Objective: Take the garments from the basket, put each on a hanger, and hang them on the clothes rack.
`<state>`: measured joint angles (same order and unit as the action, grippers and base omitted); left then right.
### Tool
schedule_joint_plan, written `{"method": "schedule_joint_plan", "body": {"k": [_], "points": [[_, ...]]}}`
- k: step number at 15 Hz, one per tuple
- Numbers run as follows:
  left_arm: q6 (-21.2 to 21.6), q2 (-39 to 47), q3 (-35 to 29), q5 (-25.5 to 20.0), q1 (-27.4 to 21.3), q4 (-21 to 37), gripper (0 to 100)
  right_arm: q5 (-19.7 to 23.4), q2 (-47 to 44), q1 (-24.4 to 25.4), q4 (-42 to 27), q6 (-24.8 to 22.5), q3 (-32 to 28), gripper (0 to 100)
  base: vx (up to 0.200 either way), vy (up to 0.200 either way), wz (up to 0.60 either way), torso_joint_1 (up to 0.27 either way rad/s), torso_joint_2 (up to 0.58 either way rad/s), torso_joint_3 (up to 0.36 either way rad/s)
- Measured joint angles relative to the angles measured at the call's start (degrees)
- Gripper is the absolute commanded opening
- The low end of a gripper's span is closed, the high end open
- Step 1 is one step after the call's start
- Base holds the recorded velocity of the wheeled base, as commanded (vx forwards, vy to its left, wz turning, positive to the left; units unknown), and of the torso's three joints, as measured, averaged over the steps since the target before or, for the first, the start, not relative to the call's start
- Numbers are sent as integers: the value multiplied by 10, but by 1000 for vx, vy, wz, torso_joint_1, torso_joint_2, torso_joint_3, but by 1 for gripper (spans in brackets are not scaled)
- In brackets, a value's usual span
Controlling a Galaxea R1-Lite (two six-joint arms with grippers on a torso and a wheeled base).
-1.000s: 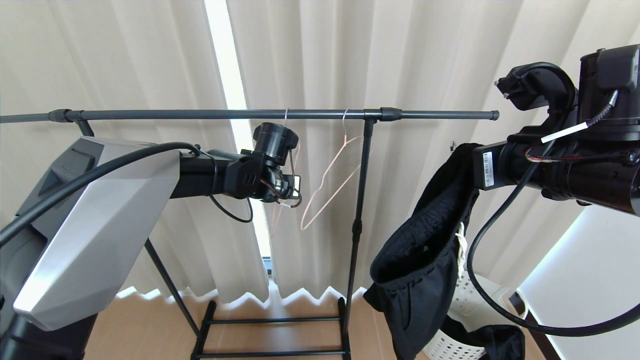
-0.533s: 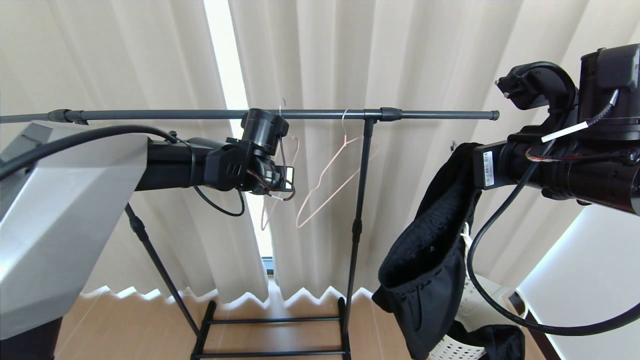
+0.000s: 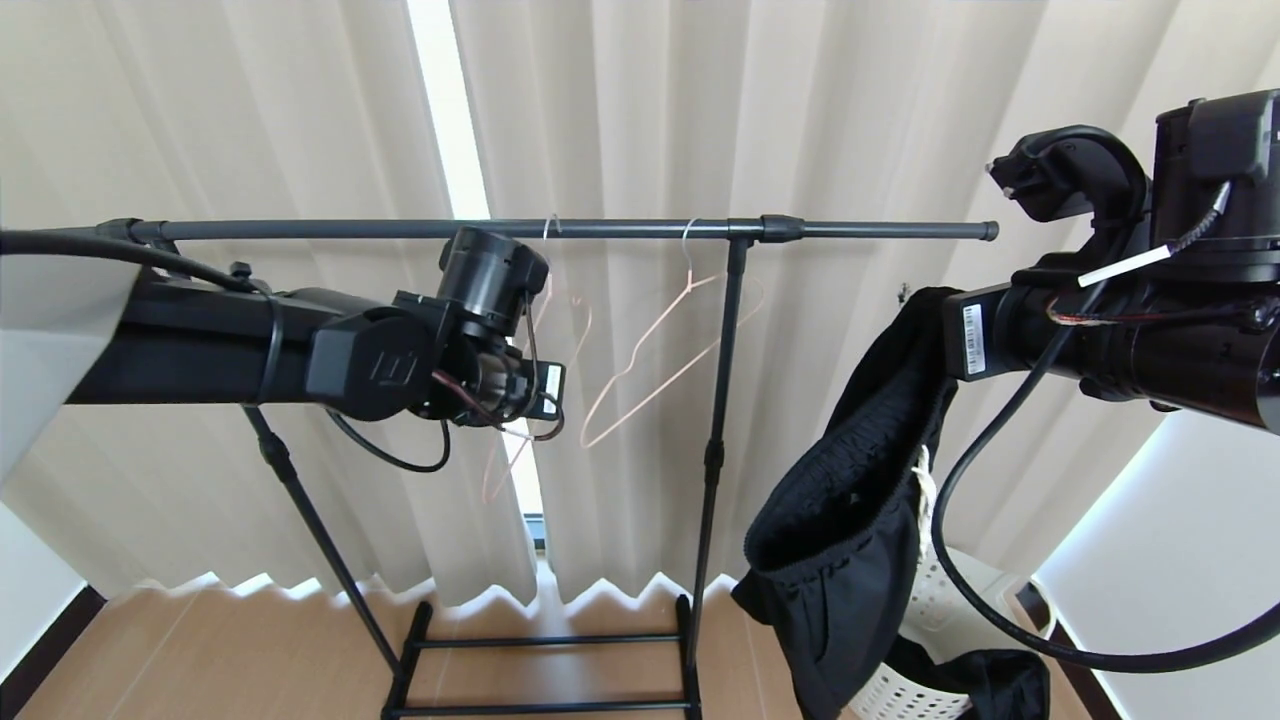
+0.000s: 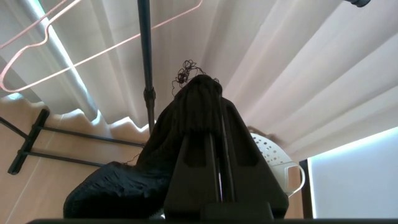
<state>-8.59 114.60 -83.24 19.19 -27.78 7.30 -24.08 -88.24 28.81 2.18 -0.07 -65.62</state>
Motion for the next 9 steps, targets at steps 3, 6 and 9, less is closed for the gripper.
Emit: {"method": "schedule_joint_plan", "body": {"k": [3, 6, 9], "points": [[12, -70, 114, 0, -7, -49, 0, 0, -1, 0, 0, 0, 1, 0, 0, 0, 0, 0, 0, 0], [15, -141, 226, -1, -11, -83, 0, 0, -2, 0, 0, 0, 3, 0, 0, 0, 0, 0, 0, 0], [15, -204, 345, -1, -18, -141, 0, 0, -3, 0, 0, 0, 5, 0, 0, 0, 0, 0, 0, 0]]}}
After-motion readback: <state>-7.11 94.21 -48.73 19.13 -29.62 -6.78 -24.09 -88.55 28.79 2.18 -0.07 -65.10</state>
